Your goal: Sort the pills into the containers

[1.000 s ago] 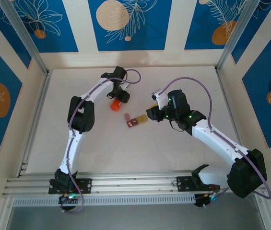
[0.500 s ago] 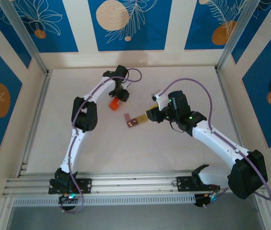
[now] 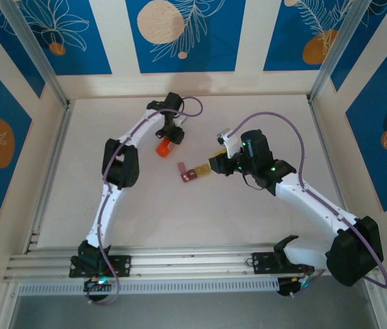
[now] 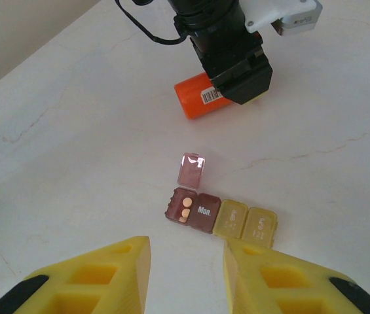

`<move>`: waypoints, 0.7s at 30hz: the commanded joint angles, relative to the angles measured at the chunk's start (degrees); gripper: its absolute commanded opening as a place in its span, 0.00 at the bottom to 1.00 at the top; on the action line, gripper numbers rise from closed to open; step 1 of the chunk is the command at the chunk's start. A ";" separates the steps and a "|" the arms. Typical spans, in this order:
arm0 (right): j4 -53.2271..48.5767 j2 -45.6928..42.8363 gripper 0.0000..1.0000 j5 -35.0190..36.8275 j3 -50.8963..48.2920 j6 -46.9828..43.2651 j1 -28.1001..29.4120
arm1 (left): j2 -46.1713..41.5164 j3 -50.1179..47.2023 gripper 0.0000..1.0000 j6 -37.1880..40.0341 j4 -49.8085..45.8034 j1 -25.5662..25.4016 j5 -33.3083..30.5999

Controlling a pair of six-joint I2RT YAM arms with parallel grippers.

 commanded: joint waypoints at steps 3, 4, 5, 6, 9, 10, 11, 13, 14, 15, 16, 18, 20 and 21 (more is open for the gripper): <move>-0.25 -1.29 0.34 -1.01 0.02 0.63 -0.27 | -22.26 -22.92 0.39 -4.91 26.63 -0.28 1.74; -0.27 -1.37 0.34 -1.02 -0.03 0.70 -0.20 | -26.18 -30.01 0.39 -5.43 33.66 -0.29 1.80; -0.10 -1.45 0.34 -0.86 -0.05 0.72 -0.19 | -30.55 -37.78 0.39 -6.04 41.86 -0.27 2.35; 0.05 -1.46 0.34 -0.95 -0.03 0.91 -0.19 | -34.31 -45.15 0.39 -6.54 50.98 -0.28 3.17; 0.67 -1.38 0.35 -1.32 0.04 1.23 -0.06 | -42.50 -63.04 0.39 -8.50 73.80 -0.28 3.07; 0.93 -1.39 0.34 -1.42 0.04 1.29 -0.01 | -44.22 -68.85 0.39 -8.43 82.05 -0.28 2.72; 1.17 -1.32 0.35 -1.62 0.06 1.52 0.08 | -45.26 -74.29 0.39 -8.35 91.16 -0.28 1.85; 1.49 -1.30 0.34 -1.95 0.06 1.85 0.17 | -45.50 -82.78 0.39 -7.64 106.71 -0.28 0.74; 1.65 -1.24 0.34 -2.07 0.05 2.07 0.33 | -44.84 -86.63 0.40 -7.37 114.95 -0.28 0.59; 1.76 -1.25 0.34 -2.25 -0.03 2.34 0.43 | -43.86 -89.87 0.40 -7.51 122.62 -0.28 0.34; 1.81 -1.30 0.34 -2.34 -0.04 2.39 0.51 | -42.93 -91.99 0.40 -8.05 127.72 -0.23 0.11; 1.64 -1.21 0.34 -2.32 0.15 2.56 0.77 | -41.60 -95.41 0.40 -9.10 134.30 -0.28 -0.05; 0.86 -0.91 0.34 -1.87 0.62 2.82 1.04 | -42.02 -97.28 0.40 -9.36 134.36 -0.44 0.65; 0.54 -0.79 0.34 -1.71 0.86 2.83 1.21 | -42.35 -98.09 0.40 -8.98 134.35 -0.62 1.14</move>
